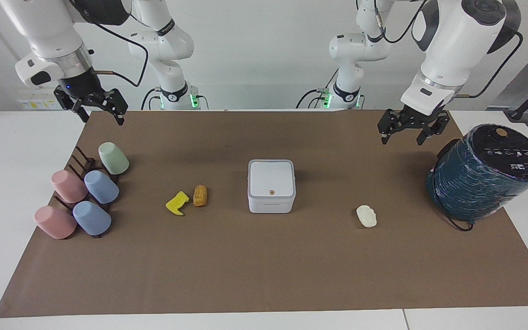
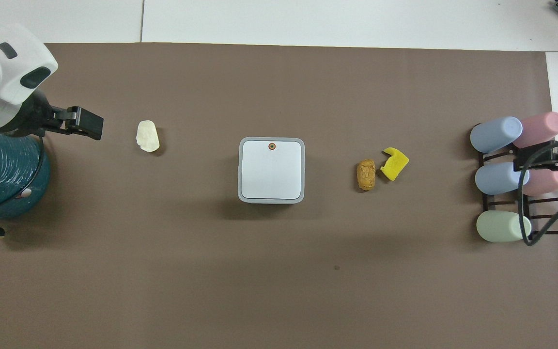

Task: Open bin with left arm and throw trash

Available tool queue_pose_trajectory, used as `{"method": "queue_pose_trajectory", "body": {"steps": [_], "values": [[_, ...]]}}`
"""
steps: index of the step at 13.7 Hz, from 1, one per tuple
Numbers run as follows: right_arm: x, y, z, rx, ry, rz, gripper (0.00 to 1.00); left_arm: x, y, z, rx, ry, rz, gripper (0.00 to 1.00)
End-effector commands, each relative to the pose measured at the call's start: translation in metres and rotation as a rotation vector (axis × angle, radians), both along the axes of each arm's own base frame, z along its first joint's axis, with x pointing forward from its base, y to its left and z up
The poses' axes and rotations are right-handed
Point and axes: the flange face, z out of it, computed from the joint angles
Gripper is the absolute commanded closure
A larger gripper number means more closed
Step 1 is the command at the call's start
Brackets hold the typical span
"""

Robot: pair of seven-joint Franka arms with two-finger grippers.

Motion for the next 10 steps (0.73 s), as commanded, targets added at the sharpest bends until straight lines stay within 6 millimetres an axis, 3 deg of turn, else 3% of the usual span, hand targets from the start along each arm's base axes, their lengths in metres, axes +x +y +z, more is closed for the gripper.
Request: {"method": "queue_pose_trajectory", "body": {"steps": [1, 7, 10], "values": [[-0.005, 0.001, -0.005, 0.007, -0.012, 0.024, 0.00, -0.009, 0.004, 0.002, -0.011, -0.012, -0.009, 0.00], [-0.001, 0.005, -0.020, 0.006, -0.027, 0.031, 0.00, -0.009, 0.005, 0.002, -0.011, -0.011, -0.008, 0.00], [0.002, 0.006, -0.060, 0.006, -0.047, 0.031, 0.00, -0.009, 0.004, 0.002, -0.011, -0.012, -0.009, 0.00]]}}
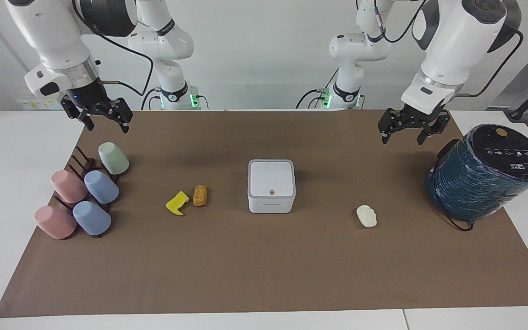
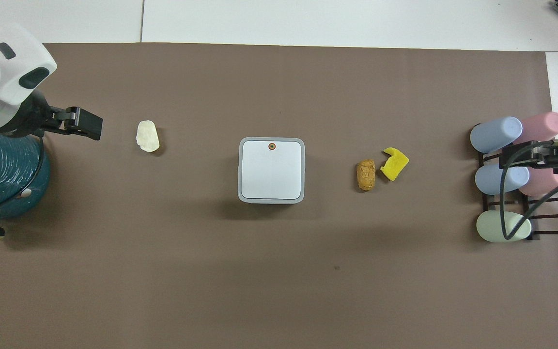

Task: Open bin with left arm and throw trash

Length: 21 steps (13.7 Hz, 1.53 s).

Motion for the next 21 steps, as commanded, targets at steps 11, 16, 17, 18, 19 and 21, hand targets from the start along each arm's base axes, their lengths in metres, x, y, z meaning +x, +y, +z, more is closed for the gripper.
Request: {"method": "queue_pose_trajectory", "body": {"steps": [11, 16, 17, 18, 19, 21], "values": [[0.057, 0.072, -0.182, 0.013, -0.049, -0.110, 0.00, -0.019, -0.087, -0.039, -0.122, -0.048, 0.133, 0.44], [0.054, 0.090, -0.248, 0.013, -0.039, -0.142, 0.00, -0.029, -0.165, -0.084, -0.174, -0.080, 0.208, 0.89], [0.052, 0.090, -0.258, 0.012, -0.037, -0.141, 0.00, -0.031, -0.181, -0.094, -0.183, -0.083, 0.207, 0.98], [0.051, 0.090, -0.265, 0.014, -0.043, -0.147, 0.00, -0.034, -0.196, -0.104, -0.197, -0.093, 0.215, 1.00], [0.051, 0.090, -0.270, 0.015, -0.045, -0.151, 0.00, -0.036, -0.203, -0.109, -0.212, -0.108, 0.229, 1.00], [0.052, 0.090, -0.284, 0.013, -0.042, -0.165, 0.00, -0.036, -0.210, -0.111, -0.256, -0.118, 0.240, 1.00]]}}
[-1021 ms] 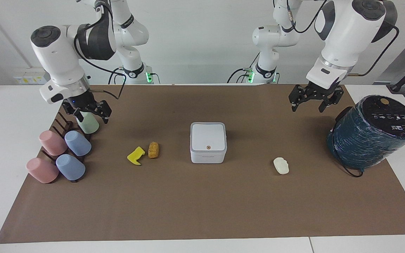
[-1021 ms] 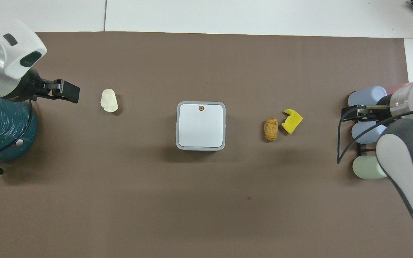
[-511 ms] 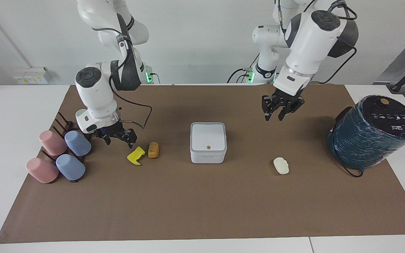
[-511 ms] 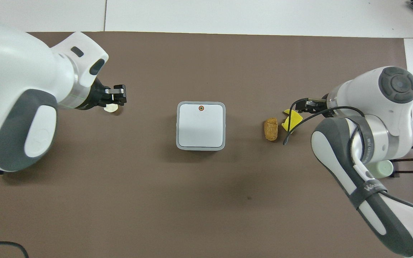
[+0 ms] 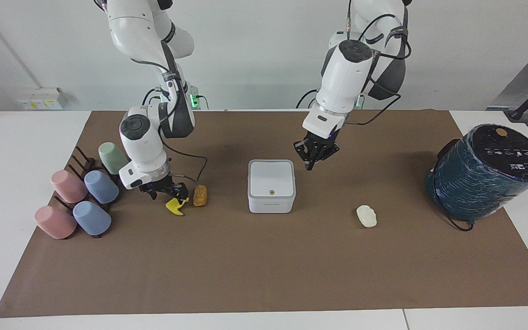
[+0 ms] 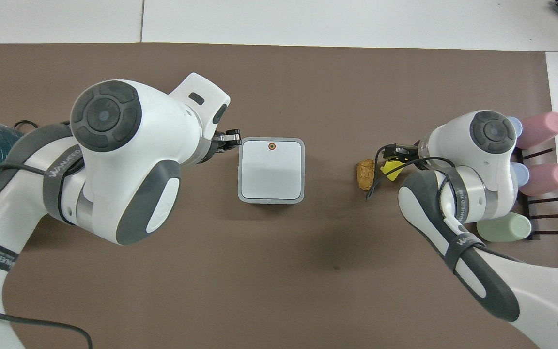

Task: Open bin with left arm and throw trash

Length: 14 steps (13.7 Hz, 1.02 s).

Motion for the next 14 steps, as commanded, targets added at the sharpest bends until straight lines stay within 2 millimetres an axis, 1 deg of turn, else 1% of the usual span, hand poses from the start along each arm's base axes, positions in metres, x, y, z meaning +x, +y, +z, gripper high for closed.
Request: {"method": "queue_pose_trajectory", "body": {"steps": [1, 2, 4, 5, 7, 8, 9, 10, 11, 12, 13, 14], "values": [[0.001, 0.000, -0.013, 0.010, -0.022, -0.039, 0.00, -0.005, -0.012, -0.005, -0.062, -0.020, 0.020, 1.00], [0.001, 0.001, -0.017, 0.011, -0.024, -0.039, 0.00, -0.004, -0.013, -0.006, -0.071, -0.032, 0.021, 1.00], [0.003, 0.002, -0.026, 0.020, -0.031, -0.060, 0.00, -0.004, -0.025, -0.017, -0.098, -0.047, 0.029, 1.00], [0.004, 0.002, -0.030, 0.035, -0.035, -0.078, 0.00, -0.002, -0.028, -0.018, -0.122, -0.060, 0.054, 1.00], [0.005, 0.003, -0.033, 0.052, -0.036, -0.091, 0.00, 0.000, -0.044, -0.037, -0.139, -0.063, 0.065, 1.00], [0.005, 0.002, -0.034, 0.051, -0.036, -0.089, 0.19, 0.003, -0.052, -0.050, -0.149, -0.066, 0.079, 1.00], [0.005, 0.002, -0.035, 0.052, -0.034, -0.090, 0.61, 0.003, -0.057, -0.058, -0.158, -0.070, 0.085, 1.00], [0.005, 0.002, -0.035, 0.051, -0.028, -0.092, 0.83, 0.004, -0.058, -0.060, -0.159, -0.071, 0.084, 1.00], [0.006, 0.003, -0.034, 0.051, -0.026, -0.093, 0.95, 0.003, -0.059, -0.062, -0.157, -0.068, 0.083, 1.00], [0.006, 0.003, -0.033, 0.051, -0.023, -0.093, 0.97, 0.003, -0.059, -0.065, -0.156, -0.064, 0.084, 1.00], [0.006, 0.003, -0.032, 0.050, -0.014, -0.093, 1.00, 0.001, -0.064, -0.069, -0.154, -0.061, 0.078, 1.00], [0.009, 0.003, -0.028, 0.049, -0.007, -0.093, 1.00, 0.000, -0.068, -0.078, -0.147, -0.050, 0.073, 1.00]]}}
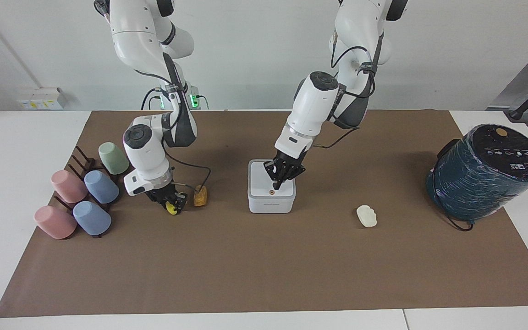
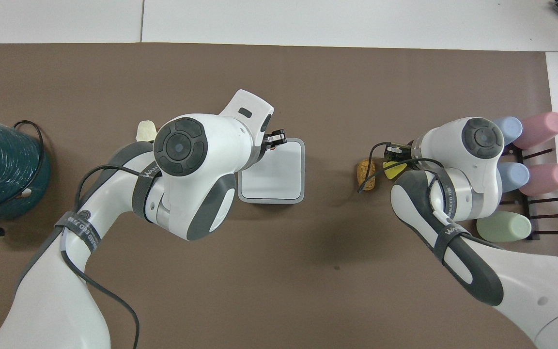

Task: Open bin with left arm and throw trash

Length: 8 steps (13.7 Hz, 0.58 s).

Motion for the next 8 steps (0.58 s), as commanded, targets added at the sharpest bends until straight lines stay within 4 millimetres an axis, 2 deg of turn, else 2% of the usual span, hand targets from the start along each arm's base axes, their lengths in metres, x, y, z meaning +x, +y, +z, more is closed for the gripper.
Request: {"method": "queue_pose_trajectory", "body": {"steps": [1, 5, 8], "values": [[0.005, 0.002, 0.004, 0.007, 0.030, -0.025, 1.00, -0.004, -0.007, -0.010, -0.010, 0.008, 0.009, 1.00], [0.017, 0.001, 0.029, 0.009, 0.035, -0.024, 1.00, -0.011, -0.014, -0.035, 0.013, 0.042, -0.008, 1.00], [0.022, 0.002, 0.053, 0.014, -0.004, -0.021, 1.00, -0.015, -0.016, -0.044, 0.025, 0.054, -0.016, 1.00]]}}
